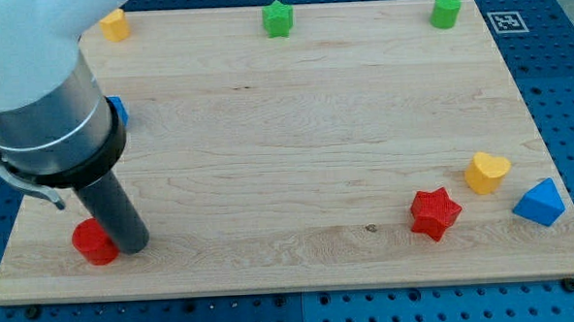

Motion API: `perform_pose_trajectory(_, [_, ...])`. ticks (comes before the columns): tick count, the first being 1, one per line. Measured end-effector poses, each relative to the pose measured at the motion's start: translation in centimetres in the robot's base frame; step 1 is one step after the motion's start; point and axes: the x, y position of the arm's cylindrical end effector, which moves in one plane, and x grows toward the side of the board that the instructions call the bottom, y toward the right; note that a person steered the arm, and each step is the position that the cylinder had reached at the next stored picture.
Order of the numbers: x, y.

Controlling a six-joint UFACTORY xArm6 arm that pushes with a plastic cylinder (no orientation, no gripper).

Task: Place the triangle at the right of the heart

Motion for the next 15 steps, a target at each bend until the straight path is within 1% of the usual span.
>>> perform_pose_trajectory(3, [0.0, -3.1])
perform_pose_trajectory(4, [0.0, -2.9])
perform_pose_trajectory(5, [0.4, 2.7])
perform_pose_trajectory(6, [0.8, 9.7])
perform_pose_trajectory(7, [0.9, 13.9])
perform_pose_trajectory(8, [1.1, 16.3])
perform_pose_trajectory(10, [3.2, 22.8])
perform_pose_trajectory(13, [3.5, 41.0])
perform_pose_trajectory(15, [3.1, 42.2])
